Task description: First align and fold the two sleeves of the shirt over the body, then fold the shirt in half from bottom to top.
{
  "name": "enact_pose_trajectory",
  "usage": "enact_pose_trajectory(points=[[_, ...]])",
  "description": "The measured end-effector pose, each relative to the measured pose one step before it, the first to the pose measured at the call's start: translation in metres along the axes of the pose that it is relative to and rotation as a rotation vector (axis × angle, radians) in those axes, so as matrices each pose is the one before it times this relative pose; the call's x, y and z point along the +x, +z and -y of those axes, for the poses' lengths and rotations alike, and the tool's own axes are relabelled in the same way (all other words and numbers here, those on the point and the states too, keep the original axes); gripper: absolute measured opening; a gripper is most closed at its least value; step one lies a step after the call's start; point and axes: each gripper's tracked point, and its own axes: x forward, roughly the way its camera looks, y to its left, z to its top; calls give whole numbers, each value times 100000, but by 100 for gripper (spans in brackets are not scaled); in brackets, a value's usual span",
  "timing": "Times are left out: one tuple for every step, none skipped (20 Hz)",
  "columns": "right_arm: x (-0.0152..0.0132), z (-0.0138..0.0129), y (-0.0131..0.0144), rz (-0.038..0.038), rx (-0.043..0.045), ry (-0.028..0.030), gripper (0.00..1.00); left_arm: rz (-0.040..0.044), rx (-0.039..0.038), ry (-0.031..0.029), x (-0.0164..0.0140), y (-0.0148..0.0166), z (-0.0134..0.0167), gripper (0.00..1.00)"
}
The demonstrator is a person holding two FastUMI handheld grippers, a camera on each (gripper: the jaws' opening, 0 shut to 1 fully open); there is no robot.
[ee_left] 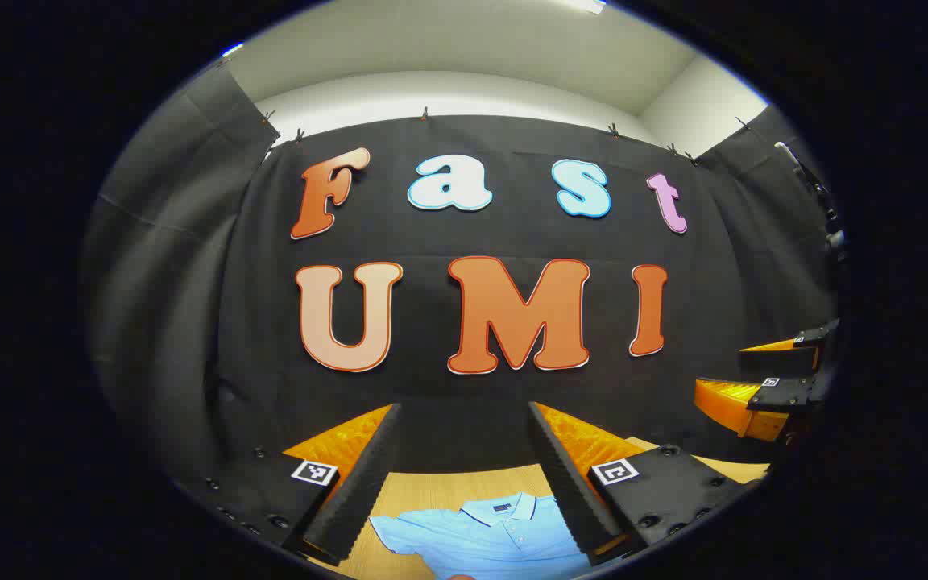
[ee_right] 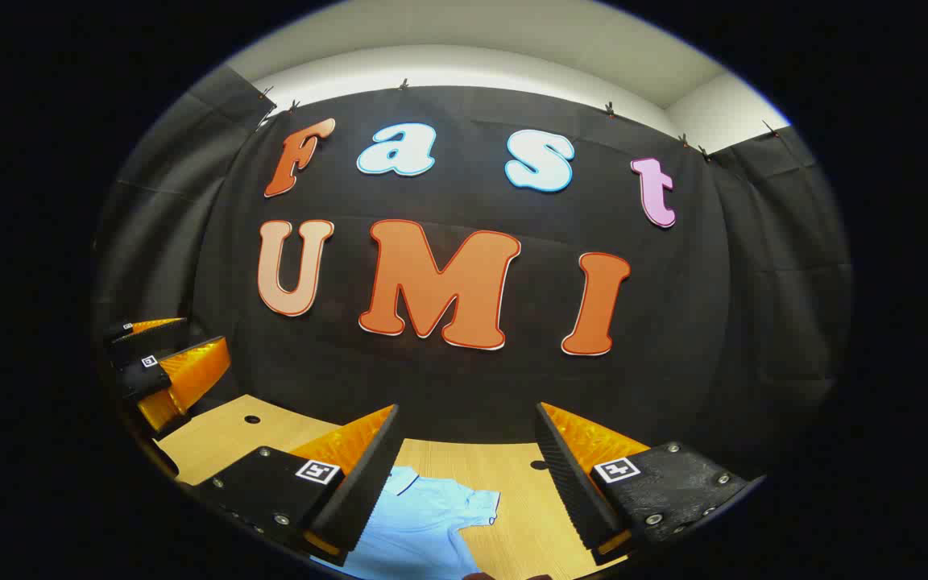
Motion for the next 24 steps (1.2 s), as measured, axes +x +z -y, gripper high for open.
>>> enact_pose_trajectory(points=[[501, 90, 55, -1, 727, 1048, 99, -82, 51, 274, 165, 17, 406, 99], [160, 213, -106, 106, 534, 565, 99, -466, -241, 123, 93, -273, 403, 99], [159, 164, -87, -61, 340, 528, 99, -802, -102, 374, 37, -129, 269, 99], [236, 18, -288, -547, 178, 489, 99, -670, -17, 189, 56, -246, 237, 99], [230, 86, -288, -706, 197, 426, 99, -289, 309, 292, 64, 44, 209, 99], [78, 90, -363, -725, 301, 351, 99, 131, 372, 303, -120, 47, -86, 99], [-4, 154, -311, -877, 509, 161, 99, 150, 526, 284, 19, 143, 157, 99], [91, 23, -129, -640, 509, 151, 99, 147, 231, 130, -59, -75, -22, 99], [46, 4, -23, -523, 486, -37, 99, -6, 111, -227, -26, 18, 20, 99], [-75, 66, 61, -131, 389, -37, 99, 9, 128, -154, -103, -9, 91, 99], [66, -13, -77, -9, -39, -196, 99, -115, 104, -296, -14, 79, 34, 99], [0, -50, -96, -420, -28, -136, 99, -170, 249, -407, -43, -181, 1, 99], [-69, -357, -75, -781, 564, 709, 99, -25, -100, -559, -156, 119, -129, 99], [-54, -384, -135, -918, 880, 764, 99, -138, -218, -521, -82, -121, -103, 99], [-96, -92, -319, -1285, 944, -117, 99, -303, -182, -454, -20, -53, -199, 99], [-100, -102, -448, -1700, 422, -377, 99, -388, -149, -531, -45, -346, -128, 99], [136, -10, -486, -2193, 59, -990, 99, -188, -135, -715, -126, -9, -216, 99], [45, 153, -513, -2069, -197, -1312, 99, -164, -40, -687, -203, 7, -346, 99], [28, 1, -360, -1676, -407, -1010, 99, -163, 94, -966, -172, 28, -247, 99], [145, 20, -392, -1690, -699, -1108, 99, -137, 76, -1176, -130, -188, -157, 99], [293, 136, -466, -2376, -750, -1089, 99, -173, 55, -1056, -58, -119, -180, 99], [218, 78, -677, -2738, -214, -896, 99, -201, -213, -1291, -69, -338, -41, 99], [376, 22, -574, -2775, -536, -311, 99, -55, -269, -1332, -88, -42, -47, 99], [636, 97, -671, -3537, -1155, -885, 99, -483, -144, -1115, 4, -276, -77, 99]])
